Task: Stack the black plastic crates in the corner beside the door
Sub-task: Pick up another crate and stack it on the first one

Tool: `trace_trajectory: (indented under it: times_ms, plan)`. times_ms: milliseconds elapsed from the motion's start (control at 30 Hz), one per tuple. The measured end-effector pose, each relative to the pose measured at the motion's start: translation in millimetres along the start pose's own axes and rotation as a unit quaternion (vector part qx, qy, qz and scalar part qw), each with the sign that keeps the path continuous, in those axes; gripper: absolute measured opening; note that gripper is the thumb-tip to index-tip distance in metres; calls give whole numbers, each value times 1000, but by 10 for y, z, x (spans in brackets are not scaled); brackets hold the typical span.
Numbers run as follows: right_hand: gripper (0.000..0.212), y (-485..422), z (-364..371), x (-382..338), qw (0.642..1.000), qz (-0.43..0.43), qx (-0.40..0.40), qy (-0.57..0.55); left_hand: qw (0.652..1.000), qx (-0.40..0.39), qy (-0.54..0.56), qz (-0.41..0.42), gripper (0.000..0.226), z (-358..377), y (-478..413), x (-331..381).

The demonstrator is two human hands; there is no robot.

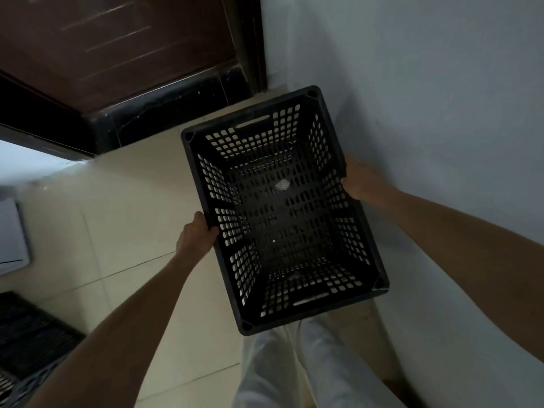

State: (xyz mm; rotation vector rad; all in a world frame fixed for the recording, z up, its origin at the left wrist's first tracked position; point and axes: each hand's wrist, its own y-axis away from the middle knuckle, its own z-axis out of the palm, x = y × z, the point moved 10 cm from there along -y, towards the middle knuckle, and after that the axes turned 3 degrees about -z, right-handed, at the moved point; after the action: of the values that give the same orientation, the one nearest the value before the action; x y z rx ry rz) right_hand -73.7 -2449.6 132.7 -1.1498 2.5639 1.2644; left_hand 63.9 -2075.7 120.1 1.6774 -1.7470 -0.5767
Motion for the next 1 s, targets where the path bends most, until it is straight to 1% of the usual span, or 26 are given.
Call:
trace_trajectory:
  times_ms: [167, 233, 400, 567, 633, 667, 700, 733, 767, 800, 833, 867, 933, 1000]
  plan:
    - [54, 12, 65, 76, 1000, 17, 25, 1, 1000, -4, 6, 4, 28, 54, 56, -1]
    - [50, 52, 90, 62, 999, 19, 22, 14, 1000, -6, 5, 7, 29, 66, 70, -9]
    - [50, 65, 157, 91, 996, 2, 64, 66, 999, -20, 20, 19, 29, 85, 74, -65]
    - [45, 131, 176, 42, 992, 12, 88, 85, 997, -31, 63, 27, 28, 83, 12, -162]
    - [48, 177, 209, 38, 989, 33, 102, 98, 995, -35, 75, 45, 27, 54, -11, -177]
    - [54, 237, 262, 27, 989, 43, 105, 97, 995, -32, 66, 64, 33, 34, -2, -172]
    - [63, 319, 340, 15, 989, 53, 105, 93, 995, -14, 37, 89, 45, -11, 23, -152]
    - [69, 442, 423, -11, 989, 62, 106, 84, 993, 19, -9, 116, 61, -67, 64, -133]
    - [73, 577, 512, -35, 989, 65, 114, 74, 986, 61, -63, 145, 75, -120, 137, -110]
    - [74, 722, 603, -64, 988, 59, 128, 68, 972, 102, -111, 179, 82, -160, 244, -63]
    - [74, 850, 720, -85, 986, 45, 143, 70, 955, 132, -146, 220, 83, -151, 371, 0]
    - [72, 996, 850, -115, 985, 28, 149, 79, 938, 144, -171, 265, 82, -79, 503, 61]
    - [67, 1229, 1196, -161, 985, -7, 134, 106, 899, 127, -219, 357, 73, 218, 751, 151]
    - [62, 1447, 1564, -192, 985, -26, 109, 134, 853, 94, -259, 444, 64, 626, 1036, 188]
